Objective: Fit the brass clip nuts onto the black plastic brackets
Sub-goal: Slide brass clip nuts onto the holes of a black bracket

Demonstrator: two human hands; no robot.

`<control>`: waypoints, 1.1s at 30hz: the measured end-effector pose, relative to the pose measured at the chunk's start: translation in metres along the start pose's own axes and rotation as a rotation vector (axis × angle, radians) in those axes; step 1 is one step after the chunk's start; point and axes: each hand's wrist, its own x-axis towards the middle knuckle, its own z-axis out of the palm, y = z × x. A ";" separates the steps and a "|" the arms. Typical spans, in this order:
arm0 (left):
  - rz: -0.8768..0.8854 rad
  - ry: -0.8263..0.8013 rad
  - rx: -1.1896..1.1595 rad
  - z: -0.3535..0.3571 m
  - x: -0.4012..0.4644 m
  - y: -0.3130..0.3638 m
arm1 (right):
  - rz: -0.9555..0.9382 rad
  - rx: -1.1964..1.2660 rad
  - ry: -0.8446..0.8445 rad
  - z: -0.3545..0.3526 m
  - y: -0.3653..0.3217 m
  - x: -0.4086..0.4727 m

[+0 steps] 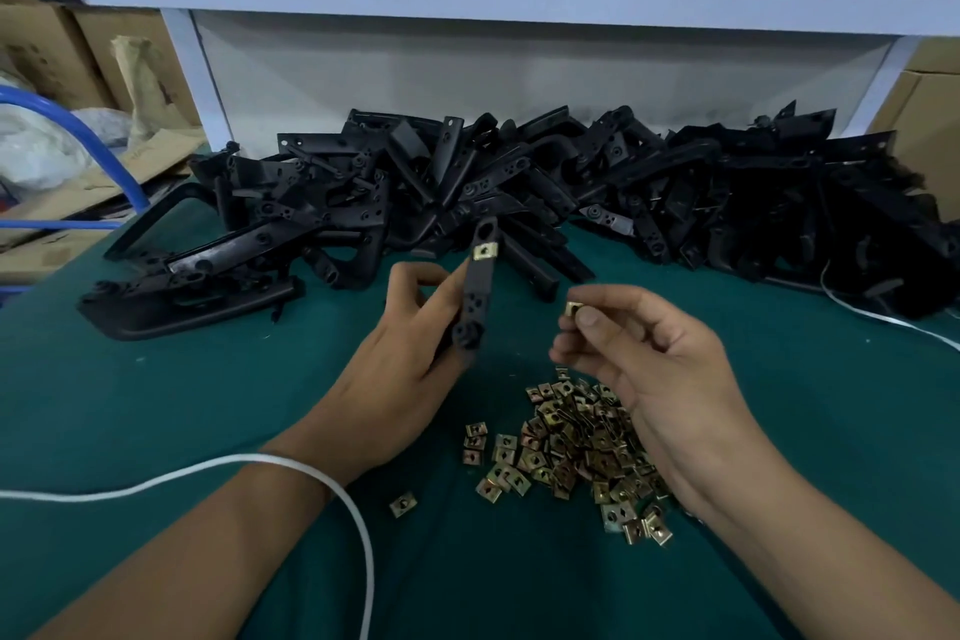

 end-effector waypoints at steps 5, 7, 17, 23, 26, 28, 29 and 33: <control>0.038 0.027 0.204 -0.001 0.001 0.002 | -0.014 0.033 -0.010 0.002 0.001 -0.001; 0.031 0.045 0.218 -0.003 0.001 0.004 | -0.015 0.034 -0.015 0.003 0.002 -0.001; 0.003 0.030 0.218 -0.002 0.000 0.008 | -0.096 -0.213 -0.041 0.009 0.004 -0.008; -0.010 0.035 0.223 -0.003 0.000 0.009 | -0.070 -0.202 -0.012 0.013 0.005 -0.009; -0.007 0.040 0.234 -0.003 0.000 0.008 | -0.059 -0.217 -0.020 0.015 0.004 -0.011; -0.010 0.048 0.240 -0.003 0.001 0.008 | -0.056 -0.224 -0.025 0.016 0.003 -0.013; -0.011 0.052 0.240 -0.003 0.001 0.007 | -0.054 -0.223 -0.025 0.016 0.002 -0.013; -0.010 0.054 0.230 -0.003 0.000 0.007 | -0.048 -0.229 -0.030 0.017 0.000 -0.014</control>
